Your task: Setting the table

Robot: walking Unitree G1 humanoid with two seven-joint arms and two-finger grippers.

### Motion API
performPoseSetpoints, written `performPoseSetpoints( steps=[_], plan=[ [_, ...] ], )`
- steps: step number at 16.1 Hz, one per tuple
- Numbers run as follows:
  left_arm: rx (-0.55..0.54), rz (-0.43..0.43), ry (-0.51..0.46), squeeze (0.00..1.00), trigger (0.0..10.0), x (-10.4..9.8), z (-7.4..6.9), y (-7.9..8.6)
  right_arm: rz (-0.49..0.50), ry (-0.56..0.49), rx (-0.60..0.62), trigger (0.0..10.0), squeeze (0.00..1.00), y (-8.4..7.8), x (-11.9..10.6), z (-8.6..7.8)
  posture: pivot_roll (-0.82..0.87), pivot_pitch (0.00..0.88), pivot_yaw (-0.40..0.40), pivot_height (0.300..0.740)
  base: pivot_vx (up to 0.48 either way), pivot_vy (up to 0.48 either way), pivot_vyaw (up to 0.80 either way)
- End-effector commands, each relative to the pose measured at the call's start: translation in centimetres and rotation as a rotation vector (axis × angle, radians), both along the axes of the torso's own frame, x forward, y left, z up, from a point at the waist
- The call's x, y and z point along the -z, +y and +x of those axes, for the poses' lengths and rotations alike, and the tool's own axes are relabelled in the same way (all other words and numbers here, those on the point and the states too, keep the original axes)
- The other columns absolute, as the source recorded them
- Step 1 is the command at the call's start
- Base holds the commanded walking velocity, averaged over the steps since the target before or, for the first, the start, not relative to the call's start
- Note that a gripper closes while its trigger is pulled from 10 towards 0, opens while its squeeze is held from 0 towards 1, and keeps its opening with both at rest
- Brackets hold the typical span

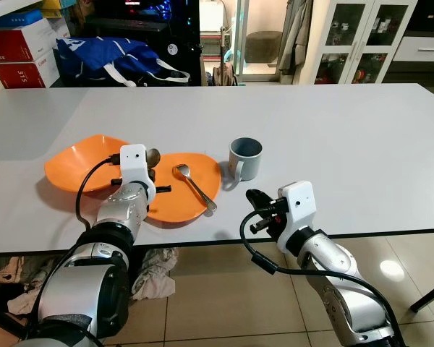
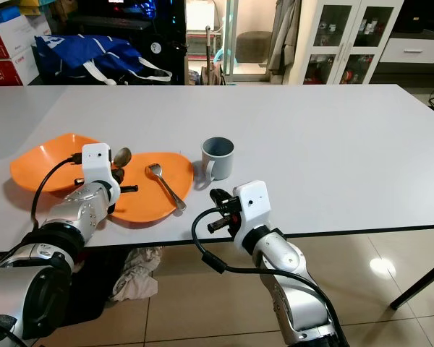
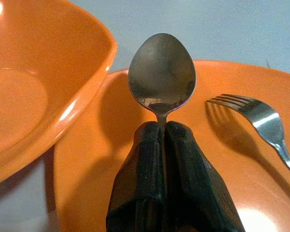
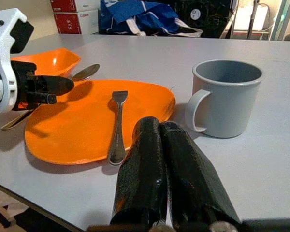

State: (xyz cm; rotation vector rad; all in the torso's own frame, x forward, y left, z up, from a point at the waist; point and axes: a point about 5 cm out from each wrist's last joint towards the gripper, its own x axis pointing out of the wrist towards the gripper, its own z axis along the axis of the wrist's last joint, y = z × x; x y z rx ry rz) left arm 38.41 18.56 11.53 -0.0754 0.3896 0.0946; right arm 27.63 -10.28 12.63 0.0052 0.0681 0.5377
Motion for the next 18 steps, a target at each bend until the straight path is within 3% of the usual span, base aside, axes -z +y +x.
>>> performPoseSetpoints(
  steps=[1,11,12,13,17,18],
  plan=[
    [-0.002,0.014,-0.022,0.0,0.0,-0.9,0.45,0.05,0.0,-0.012,0.002,10.0,0.0,-0.08,-0.48,-0.09,-0.11,0.0,0.028,0.732,0.0,0.0,0.0],
    [0.037,0.055,0.001,0.0,0.0,-0.32,0.4,-0.61,-0.002,-0.008,0.004,10.0,0.0,-0.12,-0.35,-0.38,-0.13,0.0,0.038,0.732,0.0,0.0,0.0],
    [0.037,0.053,0.003,0.0,4.0,-0.3,0.4,-0.66,-0.002,-0.008,0.004,10.0,0.0,-0.15,-0.33,-0.41,-0.13,0.0,0.038,0.732,0.0,0.0,0.0],
    [0.034,0.05,0.006,0.0,10.0,-0.27,0.4,-0.71,-0.004,-0.007,0.004,10.0,0.0,-0.18,-0.3,-0.45,-0.13,0.0,0.037,0.732,0.0,0.0,0.0],
    [0.007,0.029,0.011,0.0,10.0,-0.25,0.42,-0.77,-0.01,-0.004,0.002,10.0,0.0,-0.29,-0.27,-0.52,-0.13,0.0,0.035,0.732,0.0,0.0,0.0],
    [0.001,0.026,0.013,0.26,10.0,-0.22,0.4,-0.75,-0.011,-0.003,0.001,10.0,0.0,-0.31,-0.26,-0.54,-0.13,0.0,0.034,0.732,0.0,0.0,0.0]
  ],
)
